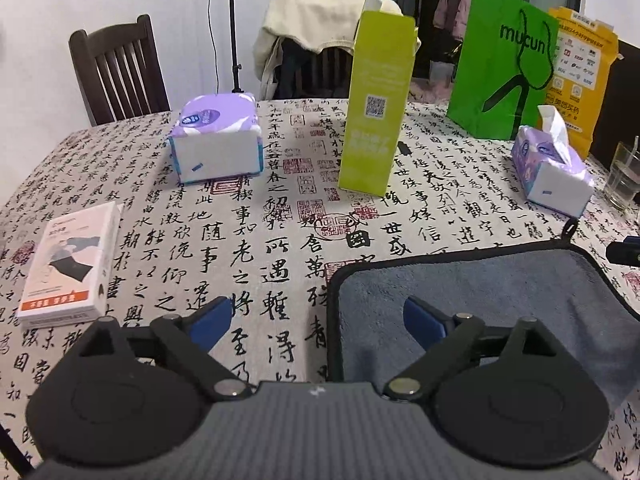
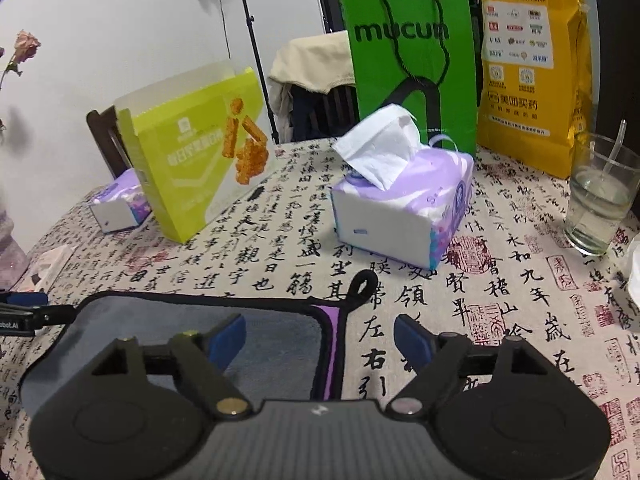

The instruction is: Fold towel

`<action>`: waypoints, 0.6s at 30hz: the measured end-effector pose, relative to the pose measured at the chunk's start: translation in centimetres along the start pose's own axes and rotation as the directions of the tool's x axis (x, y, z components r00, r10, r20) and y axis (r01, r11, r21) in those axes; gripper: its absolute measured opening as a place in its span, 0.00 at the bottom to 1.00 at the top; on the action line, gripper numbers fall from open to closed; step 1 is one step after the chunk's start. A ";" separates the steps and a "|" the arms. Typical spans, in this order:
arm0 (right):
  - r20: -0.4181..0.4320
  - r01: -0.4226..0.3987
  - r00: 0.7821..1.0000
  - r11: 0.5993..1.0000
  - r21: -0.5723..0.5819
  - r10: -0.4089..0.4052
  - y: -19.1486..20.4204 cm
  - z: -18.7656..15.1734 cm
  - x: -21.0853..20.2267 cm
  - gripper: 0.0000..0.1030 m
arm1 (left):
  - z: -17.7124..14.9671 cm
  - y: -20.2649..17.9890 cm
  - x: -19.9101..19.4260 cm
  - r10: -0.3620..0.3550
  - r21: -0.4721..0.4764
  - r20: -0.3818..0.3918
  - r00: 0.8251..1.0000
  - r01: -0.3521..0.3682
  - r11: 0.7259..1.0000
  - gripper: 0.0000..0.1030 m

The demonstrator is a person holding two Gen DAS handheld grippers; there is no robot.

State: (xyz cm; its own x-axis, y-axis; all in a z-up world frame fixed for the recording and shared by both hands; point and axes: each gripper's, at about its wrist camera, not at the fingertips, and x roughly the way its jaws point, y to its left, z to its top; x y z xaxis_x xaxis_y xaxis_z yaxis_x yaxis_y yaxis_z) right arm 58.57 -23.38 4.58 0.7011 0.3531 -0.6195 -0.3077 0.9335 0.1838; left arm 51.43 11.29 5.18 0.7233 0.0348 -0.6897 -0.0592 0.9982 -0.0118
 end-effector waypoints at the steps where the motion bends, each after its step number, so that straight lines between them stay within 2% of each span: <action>1: 0.005 -0.001 1.000 1.000 -0.004 0.001 0.2 0.0 -0.4 0.79 | -0.1 0.0 -0.3 0.000 0.002 0.003 1.000 0.000 1.000 0.92; 11: 0.037 -0.009 0.999 0.999 -0.034 0.010 1.2 -0.6 -3.7 0.82 | -1.2 -0.1 -3.6 0.013 -0.009 0.039 0.999 -0.013 1.000 0.95; 18: 0.076 -0.008 0.997 0.999 -0.045 0.011 1.6 -1.5 -6.2 0.83 | -2.5 -0.9 -6.1 0.018 0.018 0.078 0.997 -0.019 1.000 0.97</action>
State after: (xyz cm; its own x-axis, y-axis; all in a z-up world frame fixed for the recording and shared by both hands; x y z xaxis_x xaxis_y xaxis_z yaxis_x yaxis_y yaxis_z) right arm 52.77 -24.19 7.55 0.7445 0.3672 -0.5575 -0.3420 0.9270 0.1539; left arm 45.34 10.04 7.61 0.7735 0.0563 -0.6313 -0.0609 0.9980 0.0145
